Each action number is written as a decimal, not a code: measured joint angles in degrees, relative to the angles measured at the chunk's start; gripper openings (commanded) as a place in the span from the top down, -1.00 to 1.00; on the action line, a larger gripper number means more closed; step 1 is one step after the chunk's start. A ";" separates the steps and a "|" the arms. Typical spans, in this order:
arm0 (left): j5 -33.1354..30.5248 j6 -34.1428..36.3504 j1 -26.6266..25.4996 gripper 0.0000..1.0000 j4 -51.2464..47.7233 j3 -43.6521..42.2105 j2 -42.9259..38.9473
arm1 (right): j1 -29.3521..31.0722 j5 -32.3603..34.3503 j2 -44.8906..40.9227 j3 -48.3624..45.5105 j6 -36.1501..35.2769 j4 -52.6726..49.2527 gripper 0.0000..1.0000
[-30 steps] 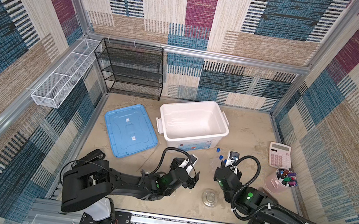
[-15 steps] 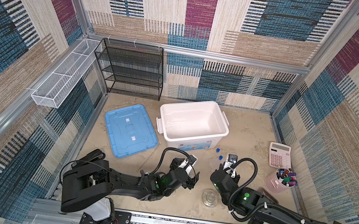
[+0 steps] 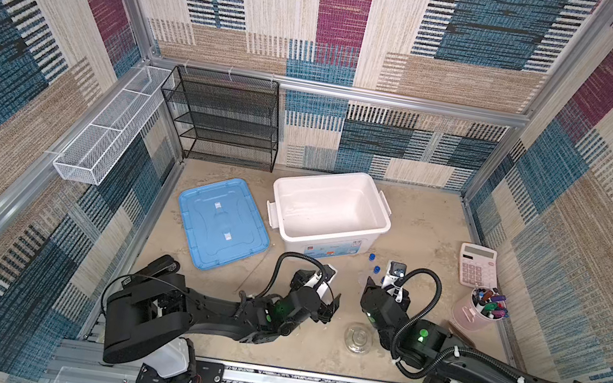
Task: Organize the chemistry lab equipment
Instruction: 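Lift the right gripper off the rack while the left gripper moves toward the flask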
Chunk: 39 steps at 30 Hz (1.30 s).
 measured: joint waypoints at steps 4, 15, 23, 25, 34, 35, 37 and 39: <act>-0.04 0.00 0.00 -0.90 -0.37 0.02 -0.94 | 0.00 -0.70 -0.98 1.53 -1.66 0.13 -0.49; -0.15 -0.02 0.00 -0.91 -1.38 -1.09 -3.72 | -2.19 -5.35 -8.66 1.92 -7.39 3.54 -0.61; 0.46 0.00 0.00 -0.88 -6.10 -1.22 -5.07 | -4.81 -11.80 -8.63 1.84 -12.90 7.08 -0.70; 1.25 0.00 0.00 -0.87 -7.72 -1.40 -5.49 | -5.27 -13.25 -8.22 1.84 -14.43 7.93 -0.72; 6.49 0.46 0.00 -0.79 -11.34 -2.03 -7.06 | -8.52 -17.90 -8.15 1.84 -19.10 11.76 -0.75; 7.72 0.63 0.00 -0.77 -11.85 -1.66 -7.06 | -8.92 -18.45 -8.22 1.84 -19.47 12.02 -0.75; 10.43 1.14 -0.02 -0.72 -12.24 -0.61 -6.93 | -9.55 -19.10 -8.33 1.84 -19.76 12.20 -0.75; 12.83 1.79 -0.02 -0.69 -12.46 0.28 -6.73 | -10.01 -19.61 -8.74 1.81 -20.31 12.15 -0.75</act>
